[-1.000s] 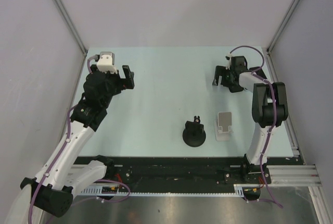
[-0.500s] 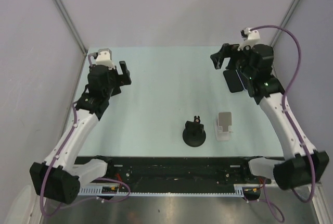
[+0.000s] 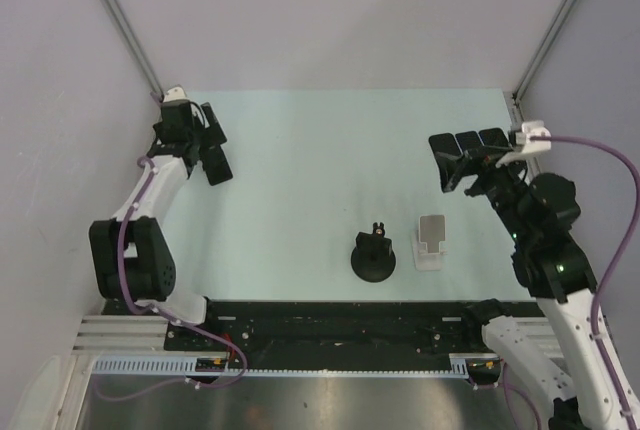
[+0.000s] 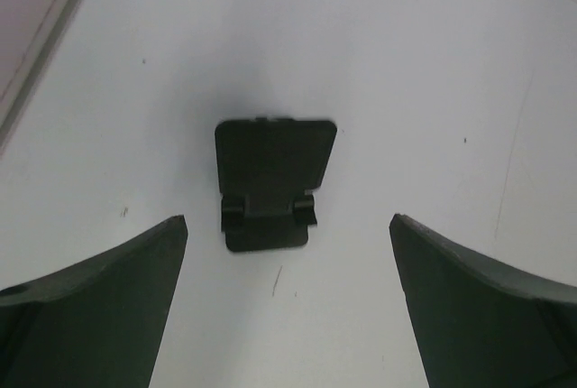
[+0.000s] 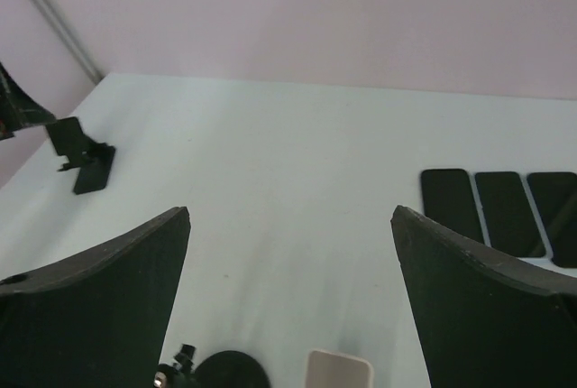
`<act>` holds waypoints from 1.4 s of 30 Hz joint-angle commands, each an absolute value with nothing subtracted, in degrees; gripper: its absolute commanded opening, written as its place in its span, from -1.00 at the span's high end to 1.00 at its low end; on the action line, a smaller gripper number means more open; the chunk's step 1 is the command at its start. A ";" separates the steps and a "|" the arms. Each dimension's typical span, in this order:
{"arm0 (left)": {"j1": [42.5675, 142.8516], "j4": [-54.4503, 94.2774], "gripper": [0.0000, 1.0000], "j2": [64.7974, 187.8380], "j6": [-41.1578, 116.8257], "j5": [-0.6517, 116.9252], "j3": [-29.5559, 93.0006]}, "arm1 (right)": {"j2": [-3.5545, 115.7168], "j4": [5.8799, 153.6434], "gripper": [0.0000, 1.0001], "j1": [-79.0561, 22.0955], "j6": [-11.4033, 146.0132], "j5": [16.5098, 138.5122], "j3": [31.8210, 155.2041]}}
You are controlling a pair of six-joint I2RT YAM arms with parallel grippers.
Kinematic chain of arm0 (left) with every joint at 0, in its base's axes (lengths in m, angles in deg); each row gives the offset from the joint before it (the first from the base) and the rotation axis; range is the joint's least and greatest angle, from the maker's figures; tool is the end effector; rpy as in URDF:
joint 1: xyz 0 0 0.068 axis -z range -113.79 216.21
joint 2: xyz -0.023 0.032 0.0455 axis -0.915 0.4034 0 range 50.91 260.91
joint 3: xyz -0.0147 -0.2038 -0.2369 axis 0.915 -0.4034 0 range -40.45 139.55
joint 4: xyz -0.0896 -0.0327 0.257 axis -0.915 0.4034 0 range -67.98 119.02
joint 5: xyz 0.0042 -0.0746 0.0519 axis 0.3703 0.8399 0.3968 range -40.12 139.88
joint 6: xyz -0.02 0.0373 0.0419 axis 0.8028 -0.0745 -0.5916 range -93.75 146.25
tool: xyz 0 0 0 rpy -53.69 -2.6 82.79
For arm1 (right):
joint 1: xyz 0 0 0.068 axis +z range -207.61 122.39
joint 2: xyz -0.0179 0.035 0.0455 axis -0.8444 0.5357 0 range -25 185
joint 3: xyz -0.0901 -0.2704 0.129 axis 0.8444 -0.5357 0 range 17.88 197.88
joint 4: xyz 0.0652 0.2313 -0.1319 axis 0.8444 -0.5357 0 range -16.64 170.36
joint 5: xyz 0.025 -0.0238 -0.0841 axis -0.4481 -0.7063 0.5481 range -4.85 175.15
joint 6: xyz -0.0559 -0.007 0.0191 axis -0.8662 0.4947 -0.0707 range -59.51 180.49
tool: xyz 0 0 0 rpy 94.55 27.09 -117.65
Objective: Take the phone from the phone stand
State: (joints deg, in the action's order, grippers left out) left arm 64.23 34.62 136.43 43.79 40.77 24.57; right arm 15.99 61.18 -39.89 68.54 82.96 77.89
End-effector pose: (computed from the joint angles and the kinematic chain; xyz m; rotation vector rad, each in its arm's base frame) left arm 0.3569 0.0193 0.3194 -0.4533 2.0918 0.0119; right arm 0.1252 0.0418 0.4544 -0.1640 1.5779 0.3823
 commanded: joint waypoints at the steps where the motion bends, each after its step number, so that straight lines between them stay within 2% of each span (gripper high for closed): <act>1: 63.58 33.09 -1.00 143.43 43.39 38.81 32.14 | 7.89 56.63 -1.00 -39.94 61.03 94.54 73.61; 9: 63.22 33.00 -1.00 152.86 40.76 35.20 37.68 | -3.89 60.92 -0.99 -39.33 56.80 100.44 62.98; 16: 62.61 33.00 -1.00 157.70 39.09 36.25 40.06 | -9.00 63.66 -0.99 -36.69 55.75 104.31 57.44; 19: 62.69 33.09 -0.79 157.61 39.00 38.18 39.54 | -10.67 64.97 -1.00 -36.25 55.66 105.72 55.94; 22: 62.61 33.00 -0.37 155.60 39.35 39.50 38.39 | -11.37 66.29 -0.99 -36.25 55.92 105.90 54.97; 24: 62.69 33.18 -0.22 153.41 39.61 40.47 37.60 | -11.73 67.26 -1.00 -36.16 56.01 105.63 54.18; 28: 63.31 33.09 0.25 148.23 42.59 43.19 35.06 | -13.57 68.14 -0.97 -36.16 56.01 106.33 52.87; 31: 65.68 33.09 0.33 143.40 44.27 42.32 31.73 | -14.80 68.14 -0.96 -35.99 56.09 106.95 52.42; 35: 72.00 33.44 0.34 136.97 46.20 40.22 26.89 | -15.77 68.23 -0.95 -35.38 56.45 106.95 51.98; 42: 87.79 36.16 0.35 125.01 49.01 37.32 18.45 | -17.09 67.96 -0.93 -33.35 56.36 107.74 51.45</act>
